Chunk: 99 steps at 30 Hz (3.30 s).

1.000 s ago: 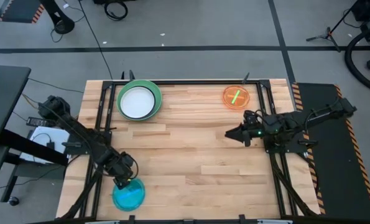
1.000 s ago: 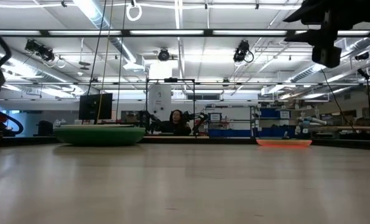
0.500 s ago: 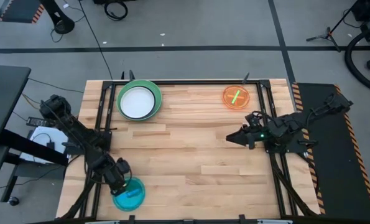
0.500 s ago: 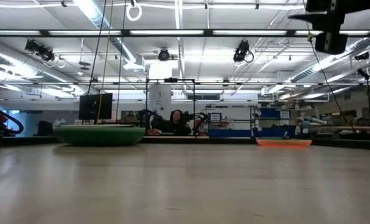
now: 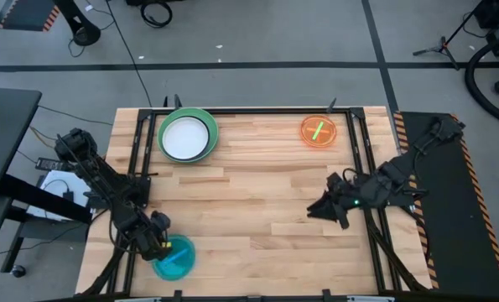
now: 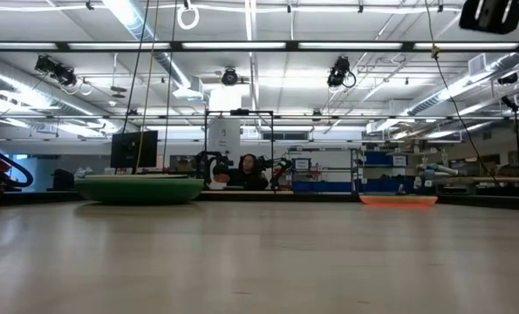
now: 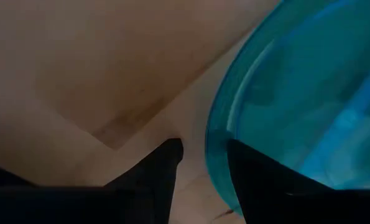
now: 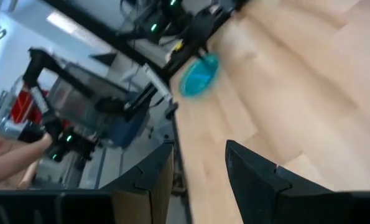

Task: Stack plastic plates
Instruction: Stack the transparent blue plate on top of the transparent green plate

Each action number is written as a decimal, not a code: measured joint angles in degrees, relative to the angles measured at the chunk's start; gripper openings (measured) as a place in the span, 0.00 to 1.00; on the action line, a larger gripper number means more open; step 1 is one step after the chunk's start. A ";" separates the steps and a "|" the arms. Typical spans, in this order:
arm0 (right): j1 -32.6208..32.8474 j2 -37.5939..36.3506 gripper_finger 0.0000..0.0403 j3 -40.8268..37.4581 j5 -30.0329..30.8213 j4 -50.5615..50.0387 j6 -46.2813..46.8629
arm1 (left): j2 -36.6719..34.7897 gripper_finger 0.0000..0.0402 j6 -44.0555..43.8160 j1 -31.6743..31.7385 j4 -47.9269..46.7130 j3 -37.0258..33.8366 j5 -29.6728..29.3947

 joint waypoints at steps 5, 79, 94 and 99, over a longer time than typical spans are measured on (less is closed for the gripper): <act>4.93 4.45 0.39 2.76 2.86 -0.06 2.39 | 0.02 0.37 -3.57 -0.11 0.35 0.00 -2.49; -10.82 -26.27 0.56 6.45 29.11 -45.49 31.64 | 23.50 0.01 46.17 75.63 29.34 44.35 4.23; -45.25 -3.21 0.57 1.78 6.20 -5.29 9.93 | 23.50 0.01 50.40 85.23 29.09 44.35 12.36; -55.19 4.11 0.56 1.81 -3.20 9.49 5.99 | 23.51 0.01 50.40 85.64 29.04 44.35 14.28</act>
